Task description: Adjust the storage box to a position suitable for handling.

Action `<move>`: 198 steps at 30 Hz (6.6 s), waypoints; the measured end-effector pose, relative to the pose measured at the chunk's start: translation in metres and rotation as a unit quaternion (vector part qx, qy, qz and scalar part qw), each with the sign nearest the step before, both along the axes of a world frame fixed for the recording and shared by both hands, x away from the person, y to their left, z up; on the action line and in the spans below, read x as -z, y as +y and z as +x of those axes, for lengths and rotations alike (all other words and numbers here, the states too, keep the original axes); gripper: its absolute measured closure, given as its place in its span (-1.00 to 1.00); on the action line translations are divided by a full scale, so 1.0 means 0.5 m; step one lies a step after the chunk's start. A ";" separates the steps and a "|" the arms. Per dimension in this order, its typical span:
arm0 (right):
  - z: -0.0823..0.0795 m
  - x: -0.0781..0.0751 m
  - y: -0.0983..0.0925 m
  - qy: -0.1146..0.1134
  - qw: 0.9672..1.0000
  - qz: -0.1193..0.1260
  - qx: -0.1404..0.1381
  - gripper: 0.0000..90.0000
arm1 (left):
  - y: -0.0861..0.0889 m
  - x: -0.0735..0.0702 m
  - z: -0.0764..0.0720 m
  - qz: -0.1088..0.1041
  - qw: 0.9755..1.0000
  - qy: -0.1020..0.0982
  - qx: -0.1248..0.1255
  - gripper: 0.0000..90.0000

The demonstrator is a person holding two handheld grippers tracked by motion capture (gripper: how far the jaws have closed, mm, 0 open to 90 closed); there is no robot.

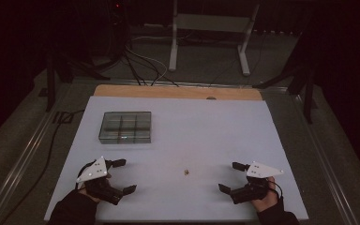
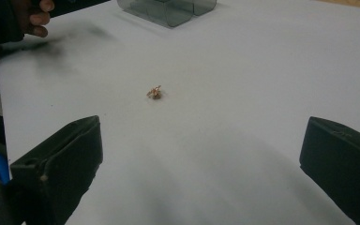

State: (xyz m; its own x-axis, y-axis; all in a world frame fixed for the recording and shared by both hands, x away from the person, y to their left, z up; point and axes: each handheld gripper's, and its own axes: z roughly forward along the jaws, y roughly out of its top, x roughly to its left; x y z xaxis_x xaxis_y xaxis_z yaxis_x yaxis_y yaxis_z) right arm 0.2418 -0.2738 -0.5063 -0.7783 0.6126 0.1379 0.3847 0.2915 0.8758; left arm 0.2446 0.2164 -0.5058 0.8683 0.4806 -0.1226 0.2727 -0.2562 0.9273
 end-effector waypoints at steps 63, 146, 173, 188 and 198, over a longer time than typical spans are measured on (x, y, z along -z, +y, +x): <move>0.094 -0.032 0.179 0.090 0.996 0.023 -0.003 -0.98 | 0.002 -0.002 0.001 -0.006 1.000 0.004 0.009 -0.97; 0.066 0.016 -0.082 0.173 0.965 -0.082 0.181 0.89 | -0.002 0.001 0.004 -0.002 1.000 0.012 0.017 -0.97; 0.037 -0.043 -0.051 0.103 0.983 0.042 0.144 -0.67 | 0.011 -0.033 0.040 0.012 0.999 0.023 0.023 -0.97; 0.031 -0.044 -0.035 0.066 0.991 0.045 0.108 -0.92 | 0.072 -0.077 0.129 0.005 0.999 0.017 -0.029 -0.97; 0.034 -0.040 -0.036 0.040 0.993 0.046 0.099 -0.93 | 0.122 -0.113 0.200 0.008 0.998 -0.007 -0.069 -0.97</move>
